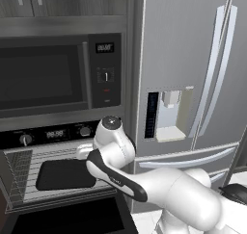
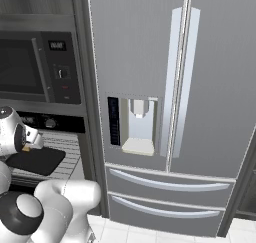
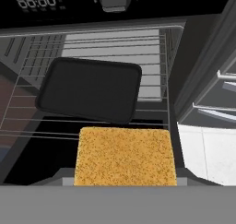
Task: Take the baked cake out of the oven and place it on the plate for cooling. Then close the oven door.
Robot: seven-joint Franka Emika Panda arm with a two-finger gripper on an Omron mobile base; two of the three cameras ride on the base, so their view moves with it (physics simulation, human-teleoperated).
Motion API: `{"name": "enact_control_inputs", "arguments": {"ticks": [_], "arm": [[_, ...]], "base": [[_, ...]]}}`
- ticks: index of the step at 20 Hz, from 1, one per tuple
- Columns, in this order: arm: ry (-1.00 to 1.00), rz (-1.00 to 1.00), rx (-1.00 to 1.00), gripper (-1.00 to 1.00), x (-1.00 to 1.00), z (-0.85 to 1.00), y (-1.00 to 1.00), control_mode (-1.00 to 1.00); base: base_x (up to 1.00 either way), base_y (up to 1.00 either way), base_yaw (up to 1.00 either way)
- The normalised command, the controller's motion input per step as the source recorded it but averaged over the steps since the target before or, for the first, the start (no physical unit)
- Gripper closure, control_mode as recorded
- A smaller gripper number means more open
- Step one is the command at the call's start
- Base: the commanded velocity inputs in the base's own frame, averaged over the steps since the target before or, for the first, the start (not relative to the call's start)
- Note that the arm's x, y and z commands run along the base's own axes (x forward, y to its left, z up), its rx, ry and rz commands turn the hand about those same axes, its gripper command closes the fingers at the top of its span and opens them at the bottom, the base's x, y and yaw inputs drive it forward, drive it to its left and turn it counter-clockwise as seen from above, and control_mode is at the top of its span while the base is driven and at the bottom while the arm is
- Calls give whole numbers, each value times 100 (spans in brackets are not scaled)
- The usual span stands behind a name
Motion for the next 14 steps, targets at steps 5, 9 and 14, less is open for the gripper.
{"name": "enact_control_inputs", "arguments": {"ticks": [5, 9, 14], "arm": [[0, 0, 0, 100, 0, 0, 0, -100], [0, 0, 0, 100, 0, 0, 0, -100], [0, 0, 0, 100, 0, 0, 0, 100]], "base": [[0, 0, 0], [0, 0, 0], [0, 0, 0]]}}
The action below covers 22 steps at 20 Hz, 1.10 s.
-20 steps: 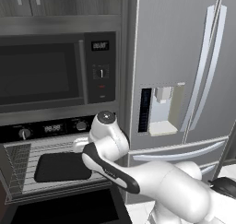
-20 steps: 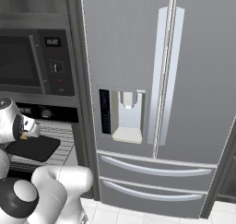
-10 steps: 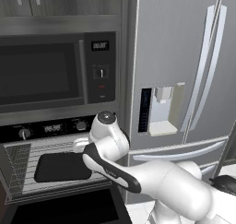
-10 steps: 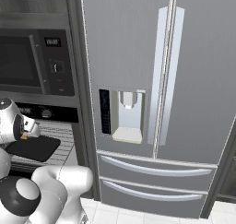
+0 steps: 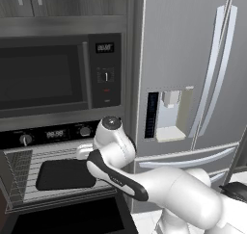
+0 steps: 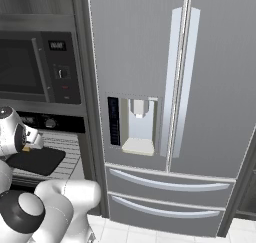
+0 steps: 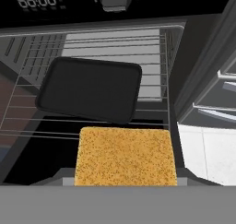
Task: Take the baked cake out of the oven and place it on the plate for cooling. Then close the oven door.
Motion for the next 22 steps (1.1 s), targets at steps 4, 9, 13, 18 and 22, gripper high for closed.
{"name": "enact_control_inputs", "arguments": {"ticks": [4, 9, 13, 18, 22], "arm": [[0, 0, 0, 100, 0, 0, 0, 100], [0, 0, 0, 100, 0, 0, 0, 100], [0, 0, 0, 100, 0, 0, 0, 100], [0, 0, 0, 100, 0, 0, 0, 100], [0, 0, 0, 100, 0, 0, 0, 100]], "base": [[0, 0, 0], [0, 0, 0], [-8, 0, 0], [-25, -38, -9], [-12, -60, -6]]}}
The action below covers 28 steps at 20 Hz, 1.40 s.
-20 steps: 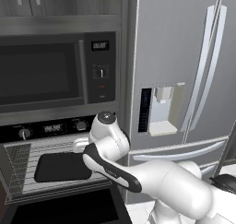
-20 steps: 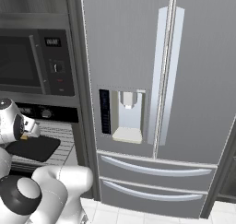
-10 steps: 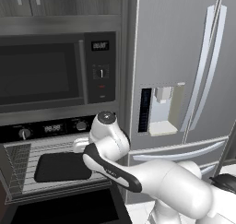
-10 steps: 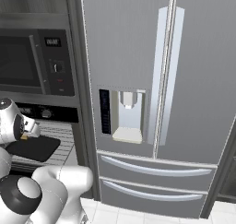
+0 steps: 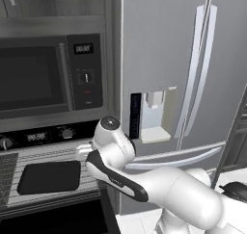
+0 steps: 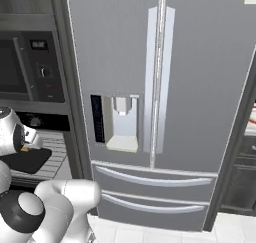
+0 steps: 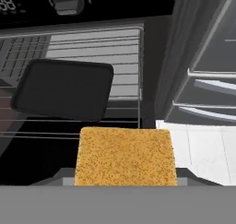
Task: Take the baked cake out of the oven and place it on the plate for cooling. Then close the oven door.
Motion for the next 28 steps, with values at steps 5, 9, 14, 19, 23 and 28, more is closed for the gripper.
{"name": "enact_control_inputs", "arguments": {"ticks": [5, 9, 14, 19, 23, 28], "arm": [[0, 0, 0, 100, 0, 0, 0, 100], [0, 0, 0, 100, 0, 0, 0, 100], [0, 0, 0, 100, 0, 0, 0, 100], [0, 0, 0, 100, 0, 0, 0, 100], [0, 0, 0, 100, 0, 0, 0, 100], [0, 0, 0, 100, 0, 0, 0, 100]], "base": [[-1, -69, -4], [0, -74, -3], [0, -76, -3], [5, -75, 0], [12, -75, 0], [14, -75, 0]]}}
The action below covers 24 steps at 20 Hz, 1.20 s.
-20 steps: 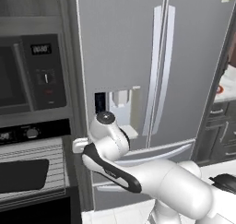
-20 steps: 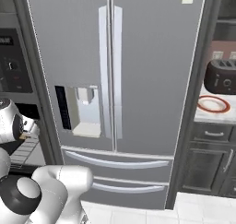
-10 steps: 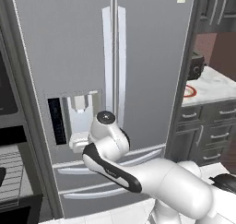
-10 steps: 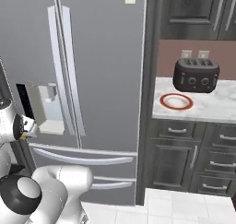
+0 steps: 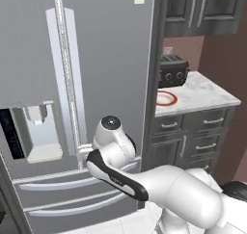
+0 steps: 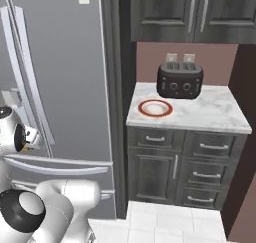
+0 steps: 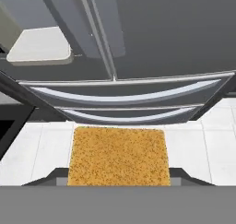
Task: Take the baked cake out of the oven and place it on the plate for cooling. Then close the oven door.
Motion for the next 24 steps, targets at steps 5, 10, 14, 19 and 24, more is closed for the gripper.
{"name": "enact_control_inputs", "arguments": {"ticks": [5, 10, 14, 19, 24], "arm": [[0, 0, 0, 100, 0, 0, 0, 100], [0, 0, 0, 100, 0, 0, 0, 100], [0, 0, 0, 100, 0, 0, 0, 100], [0, 0, 0, 100, 0, 0, 0, 100], [0, 0, 0, 100, 0, 0, 0, 100]], "base": [[16, -75, 0], [15, -75, 0], [18, -73, 0], [29, -65, 0], [41, -56, 0]]}}
